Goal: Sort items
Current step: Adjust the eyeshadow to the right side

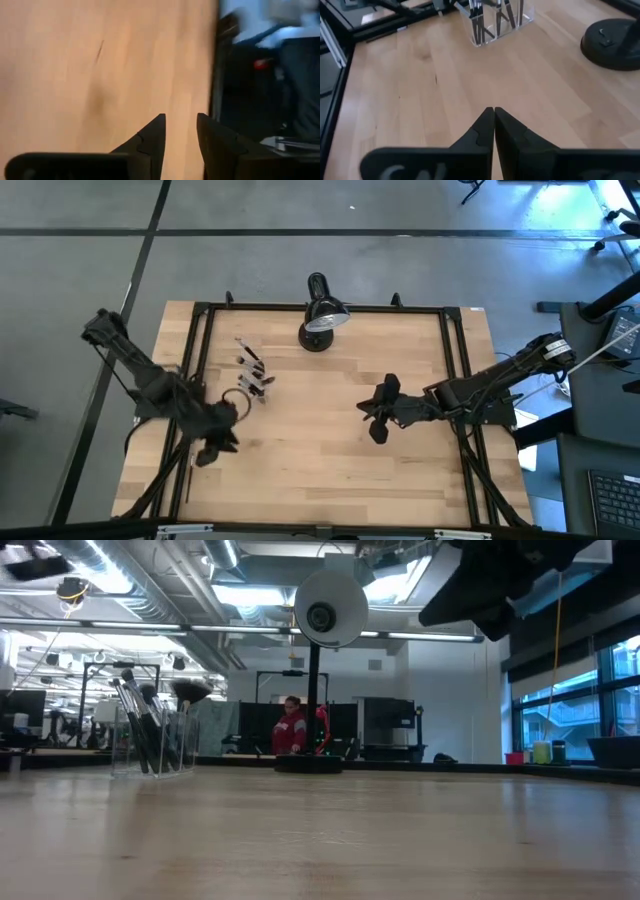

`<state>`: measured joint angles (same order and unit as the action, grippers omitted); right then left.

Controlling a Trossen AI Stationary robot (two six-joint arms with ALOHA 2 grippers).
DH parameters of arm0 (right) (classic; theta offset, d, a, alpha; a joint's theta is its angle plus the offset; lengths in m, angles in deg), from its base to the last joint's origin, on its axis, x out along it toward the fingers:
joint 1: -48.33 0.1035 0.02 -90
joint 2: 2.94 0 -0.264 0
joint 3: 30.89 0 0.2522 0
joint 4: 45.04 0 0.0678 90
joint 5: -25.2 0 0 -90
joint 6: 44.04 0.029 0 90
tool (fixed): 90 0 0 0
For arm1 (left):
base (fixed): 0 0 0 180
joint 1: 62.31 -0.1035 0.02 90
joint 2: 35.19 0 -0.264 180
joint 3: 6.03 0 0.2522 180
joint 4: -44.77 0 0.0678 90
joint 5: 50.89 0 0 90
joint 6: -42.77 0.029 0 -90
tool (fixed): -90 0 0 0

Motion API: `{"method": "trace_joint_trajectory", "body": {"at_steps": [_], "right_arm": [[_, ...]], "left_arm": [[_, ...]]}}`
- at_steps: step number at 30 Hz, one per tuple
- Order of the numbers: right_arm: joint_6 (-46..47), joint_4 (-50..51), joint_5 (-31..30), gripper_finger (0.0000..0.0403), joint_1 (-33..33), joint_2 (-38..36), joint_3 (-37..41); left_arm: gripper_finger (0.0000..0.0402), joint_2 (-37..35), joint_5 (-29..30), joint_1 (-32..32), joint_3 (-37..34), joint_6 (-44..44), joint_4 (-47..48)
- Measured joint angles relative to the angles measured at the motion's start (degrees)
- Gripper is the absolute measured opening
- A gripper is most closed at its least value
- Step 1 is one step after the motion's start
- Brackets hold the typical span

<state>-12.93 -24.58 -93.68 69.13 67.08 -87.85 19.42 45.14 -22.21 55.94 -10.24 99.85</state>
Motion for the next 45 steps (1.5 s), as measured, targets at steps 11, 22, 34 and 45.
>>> {"method": "trace_joint_trajectory", "body": {"at_steps": [11, 22, 34, 45], "right_arm": [[-10.2, -7.3, 0.0, 0.0014, -7.4, 0.6, 0.0], [-15.5, -5.2, 3.6, 0.0014, -13.3, 9.3, 0.0], [-19.8, -17.8, 7.9, 0.0014, -13.7, 10.6, 0.0], [-19.6, -17.5, 9.6, 0.0014, -13.8, 10.6, 0.0]], "left_arm": [[0.0105, 13.0, -13.3, 6.2, 0.0, -49.4, 12.4], [0.0118, 24.7, -21.7, 6.2, 0.0, -66.3, 12.1], [0.0169, 33.2, -26.2, 8.5, 0.3, -67.6, 12.2], [0.0167, 39.8, -33.2, 9.5, 0.4, -62.8, 11.6]]}}
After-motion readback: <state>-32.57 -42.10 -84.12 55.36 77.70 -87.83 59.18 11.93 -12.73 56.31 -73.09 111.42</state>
